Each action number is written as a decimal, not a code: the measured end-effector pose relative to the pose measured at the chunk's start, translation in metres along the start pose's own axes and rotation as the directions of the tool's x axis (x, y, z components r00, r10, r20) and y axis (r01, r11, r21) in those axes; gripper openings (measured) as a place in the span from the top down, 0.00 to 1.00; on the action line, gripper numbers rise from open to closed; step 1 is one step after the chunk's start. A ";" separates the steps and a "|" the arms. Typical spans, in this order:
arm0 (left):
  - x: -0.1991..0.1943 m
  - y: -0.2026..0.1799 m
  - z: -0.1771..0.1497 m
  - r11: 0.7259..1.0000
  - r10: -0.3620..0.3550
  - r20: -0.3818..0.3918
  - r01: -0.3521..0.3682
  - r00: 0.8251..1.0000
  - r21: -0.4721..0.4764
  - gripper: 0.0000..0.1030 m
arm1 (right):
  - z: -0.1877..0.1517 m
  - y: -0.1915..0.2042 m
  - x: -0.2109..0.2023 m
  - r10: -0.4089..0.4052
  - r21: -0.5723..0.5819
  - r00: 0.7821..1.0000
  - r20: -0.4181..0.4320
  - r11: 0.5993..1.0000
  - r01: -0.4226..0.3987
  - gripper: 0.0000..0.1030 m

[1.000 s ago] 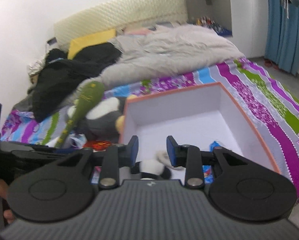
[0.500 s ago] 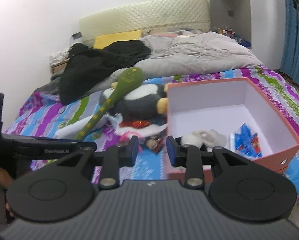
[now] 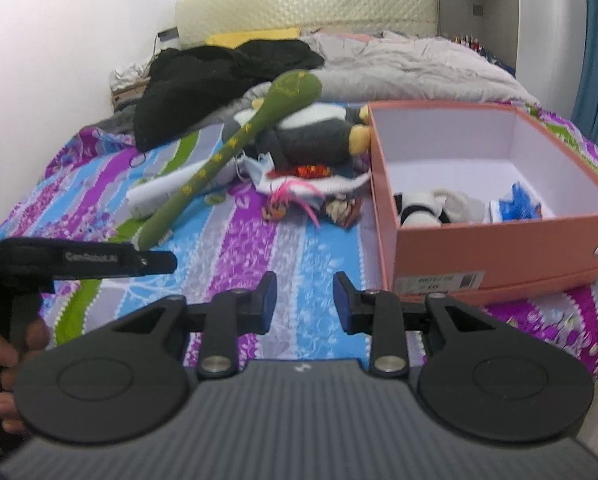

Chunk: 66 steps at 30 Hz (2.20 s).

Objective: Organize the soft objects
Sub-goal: 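Grasp the pink feathered toy with the left gripper while the right gripper grasps the cartoon snack packet, then lift the pink toy and snack packet up from the pile with both grippers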

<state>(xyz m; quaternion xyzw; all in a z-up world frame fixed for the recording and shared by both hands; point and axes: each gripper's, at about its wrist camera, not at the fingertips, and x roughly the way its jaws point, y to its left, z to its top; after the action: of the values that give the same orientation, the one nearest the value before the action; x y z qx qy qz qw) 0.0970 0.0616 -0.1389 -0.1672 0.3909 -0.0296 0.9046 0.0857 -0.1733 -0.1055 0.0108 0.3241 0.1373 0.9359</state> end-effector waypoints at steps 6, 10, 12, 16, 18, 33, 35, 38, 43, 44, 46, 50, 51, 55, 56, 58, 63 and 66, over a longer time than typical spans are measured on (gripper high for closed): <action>0.034 0.007 0.010 1.000 -0.004 -0.023 0.004 1.000 -0.009 0.59 | -0.006 0.008 0.038 -0.017 -0.049 0.999 -0.031 0.999 0.015 0.67; 0.064 0.014 0.024 1.000 -0.013 -0.040 0.012 0.999 -0.012 0.59 | -0.001 0.008 0.068 -0.041 -0.070 0.999 -0.031 0.997 0.039 0.67; 0.080 0.018 0.032 1.000 -0.013 -0.050 0.012 0.999 -0.014 0.59 | 0.003 0.009 0.084 -0.047 -0.078 0.999 -0.024 0.996 0.045 0.67; 0.112 0.029 0.048 0.998 -0.052 -0.077 0.050 0.996 -0.031 0.59 | 0.008 0.012 0.114 -0.080 -0.106 0.997 -0.022 0.991 0.077 0.67; 0.128 0.034 0.056 0.998 -0.059 -0.086 0.056 0.995 -0.036 0.59 | 0.010 0.012 0.132 -0.102 -0.105 0.994 -0.034 0.990 0.098 0.67; 0.219 0.035 0.098 0.988 -0.132 -0.114 0.139 0.985 0.061 0.41 | 0.021 0.022 0.224 -0.307 -0.251 0.952 0.022 0.920 0.302 0.55; 0.223 0.033 0.101 0.983 -0.150 -0.112 0.160 0.982 0.092 0.39 | 0.023 0.021 0.231 -0.327 -0.269 0.945 0.032 0.907 0.323 0.50; 0.228 0.033 0.104 0.973 -0.180 -0.123 0.195 0.976 0.122 0.39 | 0.025 0.023 0.238 -0.333 -0.316 0.941 0.065 0.887 0.336 0.48; 0.235 0.033 0.108 0.959 -0.220 -0.140 0.241 0.965 0.152 0.39 | 0.028 0.023 0.252 -0.328 -0.370 0.942 0.067 0.869 0.329 0.48; 0.237 0.033 0.109 0.957 -0.224 -0.144 0.246 0.964 0.156 0.39 | 0.029 0.021 0.256 -0.325 -0.374 0.944 0.057 0.870 0.322 0.49; 0.239 0.032 0.109 0.954 -0.229 -0.144 0.251 0.963 0.161 0.42 | 0.029 0.020 0.263 -0.327 -0.385 0.944 0.038 0.867 0.316 0.49; 0.239 0.027 0.107 0.953 -0.220 -0.141 0.244 0.965 0.177 0.52 | 0.030 0.020 0.266 -0.317 -0.392 0.948 0.026 0.869 0.301 0.56; 0.238 0.025 0.106 0.953 -0.216 -0.137 0.239 0.967 0.188 0.52 | 0.030 0.020 0.266 -0.320 -0.392 0.947 0.024 0.868 0.303 0.61; 0.227 0.023 0.102 0.957 -0.190 -0.122 0.211 0.974 0.198 0.52 | 0.032 0.016 0.261 -0.318 -0.375 0.948 0.008 0.878 0.297 0.66; 0.224 0.024 0.101 0.960 -0.186 -0.120 0.206 0.975 0.189 0.52 | 0.031 0.016 0.258 -0.314 -0.373 0.949 0.005 0.880 0.293 0.66; 0.215 0.029 0.099 0.967 -0.177 -0.112 0.194 0.978 0.163 0.52 | 0.030 0.017 0.251 -0.304 -0.375 0.953 0.004 0.883 0.283 0.66; 0.191 0.040 0.089 0.981 -0.161 -0.099 0.170 0.982 0.091 0.52 | 0.025 0.023 0.232 -0.278 -0.382 0.961 -0.008 0.888 0.254 0.67; 0.173 0.046 0.081 0.986 -0.149 -0.089 0.155 0.985 0.058 0.52 | 0.022 0.026 0.220 -0.266 -0.381 0.964 -0.018 0.893 0.240 0.67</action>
<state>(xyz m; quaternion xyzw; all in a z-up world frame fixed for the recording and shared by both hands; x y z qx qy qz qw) 0.2710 0.0955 -0.2230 -0.1657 0.4138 -0.1181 0.8873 0.2579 -0.0885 -0.2182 -0.2154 0.3228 0.0741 0.9186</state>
